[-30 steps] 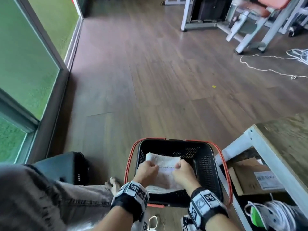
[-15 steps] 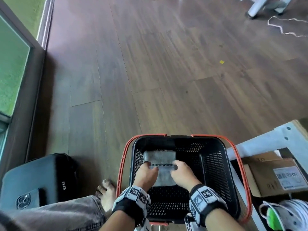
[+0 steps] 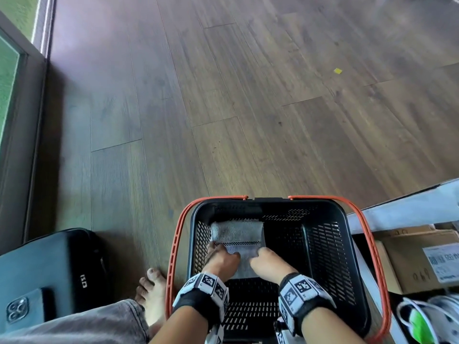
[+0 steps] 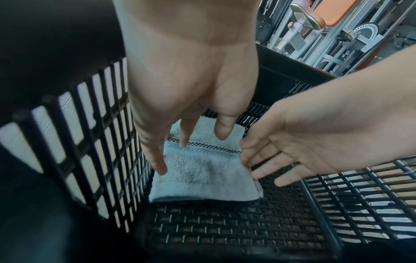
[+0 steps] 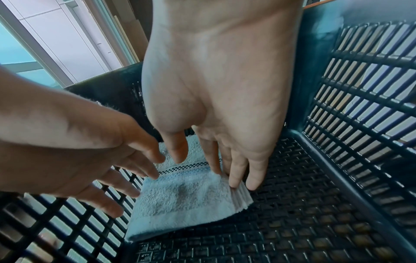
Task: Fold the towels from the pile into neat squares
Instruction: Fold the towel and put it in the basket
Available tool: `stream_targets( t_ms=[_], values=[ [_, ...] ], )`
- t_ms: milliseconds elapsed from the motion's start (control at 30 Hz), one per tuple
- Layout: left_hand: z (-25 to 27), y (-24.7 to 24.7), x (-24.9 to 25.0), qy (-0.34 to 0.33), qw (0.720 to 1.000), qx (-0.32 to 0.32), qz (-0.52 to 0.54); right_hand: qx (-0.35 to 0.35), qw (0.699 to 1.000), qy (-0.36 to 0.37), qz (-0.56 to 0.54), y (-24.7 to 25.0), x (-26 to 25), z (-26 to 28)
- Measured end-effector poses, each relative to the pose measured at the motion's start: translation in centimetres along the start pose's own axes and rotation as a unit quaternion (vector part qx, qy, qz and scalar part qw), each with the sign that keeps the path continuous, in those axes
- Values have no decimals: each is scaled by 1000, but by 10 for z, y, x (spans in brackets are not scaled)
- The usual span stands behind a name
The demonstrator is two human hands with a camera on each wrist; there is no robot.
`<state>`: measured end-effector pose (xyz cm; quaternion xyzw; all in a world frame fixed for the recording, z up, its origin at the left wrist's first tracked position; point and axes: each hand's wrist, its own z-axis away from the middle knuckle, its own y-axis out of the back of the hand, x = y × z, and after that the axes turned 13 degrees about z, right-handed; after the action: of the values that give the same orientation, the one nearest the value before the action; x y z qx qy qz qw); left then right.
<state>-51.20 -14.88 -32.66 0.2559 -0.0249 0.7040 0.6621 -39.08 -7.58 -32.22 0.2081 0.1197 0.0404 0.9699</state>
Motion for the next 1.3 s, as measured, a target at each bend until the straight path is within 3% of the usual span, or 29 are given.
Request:
stream_targets(
  t_ms=[133, 233, 333, 533, 733, 933, 1033, 1300],
  values=[
    [-2, 0, -3, 10, 999, -30, -5, -30, 999, 2, 27, -3, 3, -5],
    [-5, 0, -4, -29, 999, 3, 25, -45, 998, 16, 46, -3, 3, -2],
    [4, 0, 1, -33, 998, -7, 53, -35, 998, 22, 44, 1, 8, 8],
    [49, 8, 18, -72, 994, 25, 80, 60, 997, 52, -2, 37, 11, 61],
    [130, 23, 54, -164, 982, 42, 83, 157, 980, 115, -38, 74, 6, 151],
    [215, 32, 78, -256, 958, 79, 105, 272, 945, 165, -71, 85, -5, 239],
    [265, 40, 89, -298, 946, 93, 88, 343, 922, 161, -76, 87, -4, 277],
    [362, 29, 113, -417, 898, 95, 102, 447, 868, 149, -157, 97, 8, 359]
  ],
)
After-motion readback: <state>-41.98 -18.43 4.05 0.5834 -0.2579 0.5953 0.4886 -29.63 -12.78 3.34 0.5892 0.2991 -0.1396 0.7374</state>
